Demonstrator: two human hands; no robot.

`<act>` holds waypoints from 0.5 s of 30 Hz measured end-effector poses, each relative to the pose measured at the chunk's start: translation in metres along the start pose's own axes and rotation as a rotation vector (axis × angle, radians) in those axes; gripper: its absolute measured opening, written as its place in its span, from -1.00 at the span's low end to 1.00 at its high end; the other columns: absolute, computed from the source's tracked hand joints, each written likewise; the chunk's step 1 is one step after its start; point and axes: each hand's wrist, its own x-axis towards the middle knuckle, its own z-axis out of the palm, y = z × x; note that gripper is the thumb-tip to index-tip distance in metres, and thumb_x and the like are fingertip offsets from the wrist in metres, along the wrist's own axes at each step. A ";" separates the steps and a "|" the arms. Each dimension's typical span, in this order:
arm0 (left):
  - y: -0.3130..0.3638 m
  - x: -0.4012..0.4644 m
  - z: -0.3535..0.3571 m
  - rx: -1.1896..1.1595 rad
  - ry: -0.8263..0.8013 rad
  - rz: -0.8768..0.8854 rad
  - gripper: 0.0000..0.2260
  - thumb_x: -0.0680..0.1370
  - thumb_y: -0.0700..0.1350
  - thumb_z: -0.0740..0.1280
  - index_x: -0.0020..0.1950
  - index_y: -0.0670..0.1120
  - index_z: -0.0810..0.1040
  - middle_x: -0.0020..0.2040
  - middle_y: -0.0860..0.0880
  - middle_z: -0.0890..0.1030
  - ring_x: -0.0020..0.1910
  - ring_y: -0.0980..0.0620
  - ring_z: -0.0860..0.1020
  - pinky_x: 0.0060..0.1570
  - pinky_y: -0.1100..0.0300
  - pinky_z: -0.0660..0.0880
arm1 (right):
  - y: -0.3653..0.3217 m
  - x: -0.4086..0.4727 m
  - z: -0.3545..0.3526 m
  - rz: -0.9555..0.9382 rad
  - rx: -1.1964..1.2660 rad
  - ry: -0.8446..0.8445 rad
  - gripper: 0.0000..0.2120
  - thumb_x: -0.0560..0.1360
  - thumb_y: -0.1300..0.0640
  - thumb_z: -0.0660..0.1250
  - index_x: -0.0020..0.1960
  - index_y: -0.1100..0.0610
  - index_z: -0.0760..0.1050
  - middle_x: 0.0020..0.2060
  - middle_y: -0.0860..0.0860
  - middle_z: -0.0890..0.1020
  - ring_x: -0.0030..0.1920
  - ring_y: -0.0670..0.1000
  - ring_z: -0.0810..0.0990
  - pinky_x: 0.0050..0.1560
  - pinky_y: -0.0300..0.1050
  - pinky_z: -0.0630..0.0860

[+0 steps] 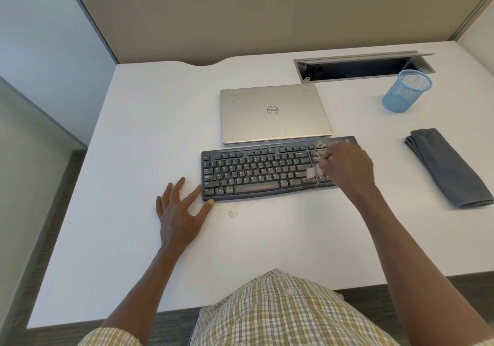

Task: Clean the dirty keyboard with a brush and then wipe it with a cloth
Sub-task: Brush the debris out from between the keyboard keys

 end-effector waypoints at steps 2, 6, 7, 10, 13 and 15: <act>-0.001 -0.001 0.000 0.002 0.002 0.002 -0.47 0.50 0.38 0.24 0.40 0.21 0.55 0.60 -0.01 0.28 0.62 -0.08 0.09 0.58 -0.14 -0.05 | 0.003 0.001 -0.004 0.033 -0.008 0.032 -0.91 0.44 0.17 0.36 -0.18 0.12 0.65 -0.24 0.08 0.63 -0.27 0.10 0.46 -0.24 -0.15 0.43; -0.002 0.000 0.000 -0.005 0.003 0.001 -0.54 0.55 0.33 0.32 0.41 0.20 0.55 0.60 -0.02 0.28 0.62 -0.07 0.08 0.58 -0.16 -0.05 | -0.012 0.001 -0.002 -0.084 0.052 0.087 -0.83 0.49 0.14 0.30 -0.19 0.06 0.66 -0.28 0.04 0.67 -0.25 0.08 0.57 -0.27 -0.18 0.45; -0.001 0.000 0.000 -0.003 0.003 0.000 -0.53 0.55 0.34 0.30 0.40 0.20 0.55 0.60 -0.02 0.28 0.62 -0.07 0.08 0.58 -0.16 -0.05 | -0.017 -0.001 0.002 -0.119 0.045 0.087 -0.82 0.50 0.14 0.30 -0.19 0.07 0.66 -0.30 0.04 0.67 -0.28 0.06 0.57 -0.29 -0.20 0.42; -0.001 0.000 0.000 0.001 -0.003 -0.002 -0.51 0.54 0.36 0.28 0.41 0.21 0.54 0.60 -0.01 0.27 0.62 -0.06 0.07 0.59 -0.13 -0.08 | -0.022 -0.008 0.010 -0.162 -0.005 0.004 -0.81 0.49 0.17 0.29 -0.22 0.13 0.65 -0.38 0.04 0.65 -0.38 0.03 0.53 -0.40 -0.23 0.34; -0.002 0.000 0.001 0.002 -0.005 -0.002 -0.55 0.55 0.30 0.34 0.41 0.21 0.54 0.61 -0.01 0.26 0.63 -0.07 0.06 0.59 -0.13 -0.08 | -0.022 -0.005 0.008 -0.120 -0.027 -0.030 -0.83 0.45 0.19 0.31 -0.27 0.13 0.64 -0.44 0.03 0.62 -0.44 0.02 0.51 -0.47 -0.25 0.33; -0.003 0.000 0.001 -0.001 -0.001 -0.001 -0.55 0.54 0.29 0.35 0.41 0.22 0.54 0.60 -0.01 0.26 0.63 -0.07 0.06 0.59 -0.13 -0.08 | -0.024 -0.003 0.008 -0.115 -0.033 0.020 -0.81 0.48 0.16 0.30 -0.25 0.11 0.64 -0.41 0.03 0.61 -0.40 0.04 0.53 -0.40 -0.23 0.37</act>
